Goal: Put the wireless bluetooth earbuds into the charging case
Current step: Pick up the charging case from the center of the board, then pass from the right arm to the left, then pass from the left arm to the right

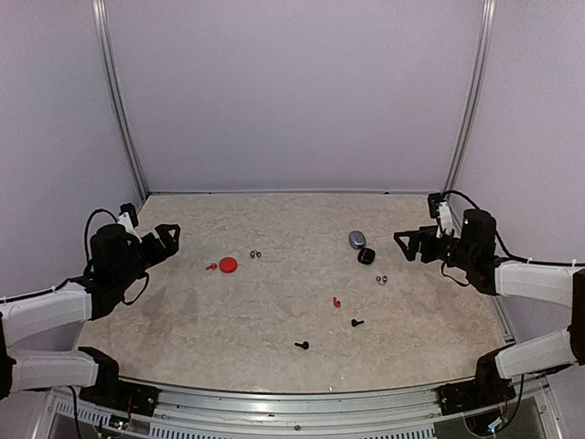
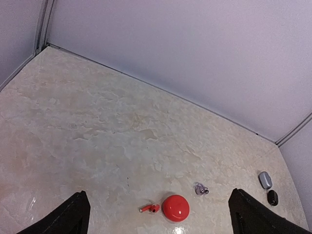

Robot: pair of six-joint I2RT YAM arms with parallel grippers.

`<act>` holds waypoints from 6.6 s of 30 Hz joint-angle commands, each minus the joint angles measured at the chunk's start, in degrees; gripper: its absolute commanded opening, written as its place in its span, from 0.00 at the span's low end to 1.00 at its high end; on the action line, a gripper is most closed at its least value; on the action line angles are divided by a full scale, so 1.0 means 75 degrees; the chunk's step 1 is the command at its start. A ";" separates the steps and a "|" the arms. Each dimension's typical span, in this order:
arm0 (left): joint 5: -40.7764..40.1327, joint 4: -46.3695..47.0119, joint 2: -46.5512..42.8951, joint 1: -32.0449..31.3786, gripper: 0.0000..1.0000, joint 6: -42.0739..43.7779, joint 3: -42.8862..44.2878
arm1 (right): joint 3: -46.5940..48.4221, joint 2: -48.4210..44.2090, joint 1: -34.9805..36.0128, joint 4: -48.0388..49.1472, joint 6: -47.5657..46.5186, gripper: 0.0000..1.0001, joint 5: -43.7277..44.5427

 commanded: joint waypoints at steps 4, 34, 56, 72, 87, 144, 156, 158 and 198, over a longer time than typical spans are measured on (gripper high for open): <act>-0.0059 0.0010 0.0274 -0.0209 0.99 -0.0093 0.0676 | 0.1390 0.0930 0.0165 -0.1137 -0.0372 0.99 -0.0136; -0.0090 0.0409 0.0092 -0.0415 0.99 0.0108 0.0467 | 0.6422 0.6682 0.1427 -0.3722 -0.0739 0.74 0.1497; -0.0015 0.0903 0.0163 -0.0776 0.99 0.0477 0.0329 | 0.6699 0.6495 0.2104 -0.3626 -0.0705 0.43 0.0668; 0.0517 0.3633 0.0844 -0.3997 0.99 0.4745 0.0058 | 0.5077 0.3608 0.3604 -0.2116 0.1525 0.42 -0.1970; -0.0171 0.3543 0.3056 -0.5615 0.99 0.6898 0.1565 | 0.4399 0.2960 0.4905 -0.1510 0.2465 0.43 -0.1489; 0.3496 0.1718 0.0622 -0.6623 0.38 0.8160 0.1559 | 0.4235 0.2429 0.5324 0.0420 0.4156 0.62 -0.7221; 0.3683 0.1512 0.0792 -0.6733 0.37 0.8434 0.1777 | 0.4224 0.2829 0.5674 0.1375 0.4871 0.45 -0.7613; 0.3701 0.1523 0.0827 -0.6732 0.36 0.8449 0.1789 | 0.4245 0.2848 0.5697 0.1429 0.4895 0.42 -0.7645; 0.1524 0.2899 0.0110 -0.6152 0.99 0.6151 0.0843 | 0.4011 0.1890 0.4061 0.2775 0.4863 0.16 -0.6116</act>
